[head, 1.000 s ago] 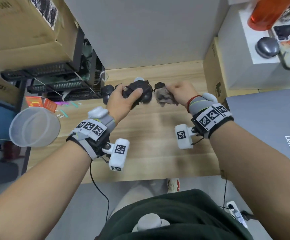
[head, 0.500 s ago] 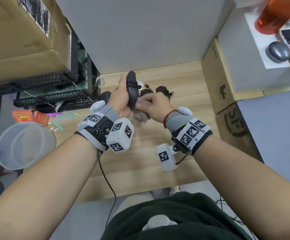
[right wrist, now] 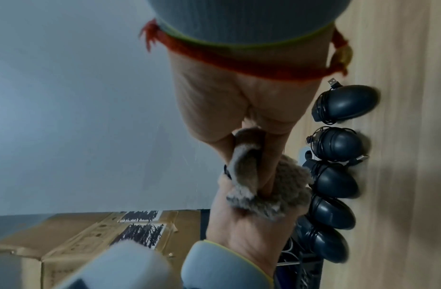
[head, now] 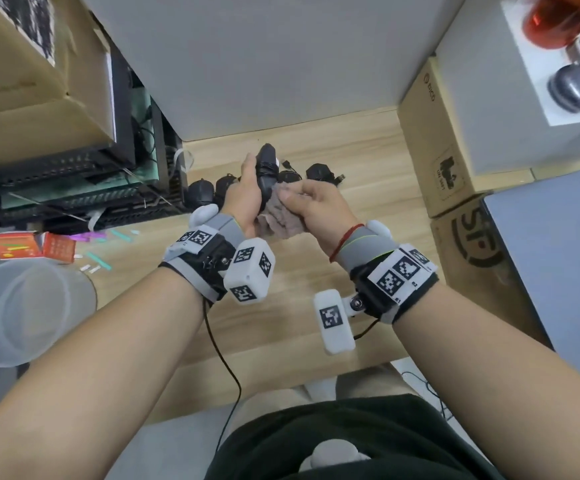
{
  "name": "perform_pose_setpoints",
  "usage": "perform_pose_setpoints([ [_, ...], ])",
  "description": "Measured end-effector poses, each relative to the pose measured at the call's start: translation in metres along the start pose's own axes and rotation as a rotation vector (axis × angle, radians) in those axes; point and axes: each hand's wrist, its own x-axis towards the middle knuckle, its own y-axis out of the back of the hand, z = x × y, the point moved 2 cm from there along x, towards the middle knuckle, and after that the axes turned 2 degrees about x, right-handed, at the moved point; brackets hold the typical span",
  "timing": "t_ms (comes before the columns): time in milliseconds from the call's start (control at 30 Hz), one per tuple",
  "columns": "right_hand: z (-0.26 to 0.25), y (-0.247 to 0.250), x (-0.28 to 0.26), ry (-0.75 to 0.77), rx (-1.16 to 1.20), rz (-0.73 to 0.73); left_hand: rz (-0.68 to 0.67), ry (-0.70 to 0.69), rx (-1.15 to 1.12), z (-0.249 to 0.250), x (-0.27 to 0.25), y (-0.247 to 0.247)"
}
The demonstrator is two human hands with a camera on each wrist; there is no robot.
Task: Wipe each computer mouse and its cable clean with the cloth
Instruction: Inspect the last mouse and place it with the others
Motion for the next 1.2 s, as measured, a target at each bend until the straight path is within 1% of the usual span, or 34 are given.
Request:
perform_pose_setpoints([
  [67, 0.003, 0.006, 0.008, 0.03, -0.131, 0.109, -0.009, 0.015, -0.026, -0.005, 0.0, -0.009],
  [100, 0.004, 0.008, 0.011, 0.03, -0.202, 0.139, -0.011, 0.018, -0.045, -0.006, 0.0, -0.013],
  [133, 0.01, 0.011, 0.017, 0.027, -0.26, 0.132, -0.012, 0.021, -0.067, -0.008, 0.0, -0.016],
  [200, 0.019, 0.018, 0.018, -0.035, -0.468, -0.026, -0.033, 0.022, -0.176, -0.005, 0.002, -0.024],
  [233, 0.024, 0.025, 0.017, -0.096, -0.556, -0.087, -0.037, 0.025, -0.228, -0.005, 0.003, -0.031],
  [267, 0.029, 0.029, 0.017, -0.12, -0.579, -0.08, -0.038, 0.02, -0.256, -0.003, 0.003, -0.033],
  [300, 0.028, 0.037, 0.018, -0.158, -0.506, -0.023, -0.043, 0.015, -0.258, -0.004, 0.004, -0.038],
  [367, 0.022, 0.049, 0.022, -0.18, -0.152, 0.092, -0.064, 0.021, -0.247, -0.007, 0.004, -0.05],
  [400, 0.017, 0.051, 0.027, -0.169, 0.014, 0.091, -0.057, 0.025, -0.228, -0.009, 0.006, -0.055],
  [433, 0.008, 0.054, 0.03, -0.152, 0.105, 0.057, -0.033, 0.019, -0.201, -0.012, 0.011, -0.059],
  [467, 0.003, 0.058, 0.032, -0.145, 0.115, 0.016, 0.009, 0.012, -0.181, -0.014, 0.012, -0.065],
  [533, -0.004, 0.06, 0.031, -0.123, 0.032, -0.078, 0.086, -0.007, -0.15, -0.013, 0.017, -0.064],
  [600, -0.002, 0.068, 0.03, -0.195, 0.013, -0.183, 0.135, -0.011, -0.09, -0.011, 0.023, -0.061],
  [633, 0.004, 0.076, 0.031, -0.245, 0.009, -0.199, 0.145, -0.009, -0.074, -0.011, 0.025, -0.062],
  [667, 0.013, 0.086, 0.035, -0.282, -0.036, -0.185, 0.148, -0.003, -0.06, -0.014, 0.027, -0.065],
  [700, 0.022, 0.093, 0.036, -0.294, -0.131, -0.166, 0.157, 0.007, -0.028, -0.02, 0.031, -0.065],
  [733, 0.034, 0.103, 0.038, -0.304, -0.276, -0.163, 0.156, -0.002, 0.005, -0.027, 0.036, -0.068],
  [767, 0.047, 0.114, 0.038, -0.319, -0.416, -0.199, 0.146, -0.011, 0.034, -0.034, 0.038, -0.074],
  [833, 0.076, 0.127, 0.035, -0.417, -0.633, -0.334, 0.097, -0.036, 0.074, -0.041, 0.035, -0.084],
  [867, 0.086, 0.135, 0.035, -0.441, -0.726, -0.357, 0.081, -0.06, 0.099, -0.046, 0.035, -0.091],
  [900, 0.09, 0.14, 0.037, -0.431, -0.773, -0.318, 0.069, -0.092, 0.13, -0.048, 0.031, -0.095],
  [933, 0.087, 0.144, 0.04, -0.406, -0.748, -0.254, 0.065, -0.126, 0.153, -0.052, 0.03, -0.099],
  [967, 0.084, 0.146, 0.046, -0.373, -0.654, -0.2, 0.064, -0.147, 0.166, -0.054, 0.031, -0.104],
  [1000, 0.076, 0.146, 0.052, -0.324, -0.543, -0.181, 0.063, -0.164, 0.166, -0.056, 0.032, -0.108],
  [1067, 0.059, 0.143, 0.061, -0.251, -0.335, -0.196, 0.083, -0.15, 0.186, -0.055, 0.034, -0.117],
  [1100, 0.052, 0.142, 0.065, -0.227, -0.269, -0.202, 0.077, -0.12, 0.176, -0.055, 0.036, -0.123],
  [1133, 0.047, 0.142, 0.069, -0.204, -0.234, -0.185, 0.061, -0.094, 0.16, -0.055, 0.039, -0.129],
  [1200, 0.042, 0.146, 0.079, -0.159, -0.226, -0.072, 0.03, -0.079, 0.163, -0.06, 0.05, -0.138],
])
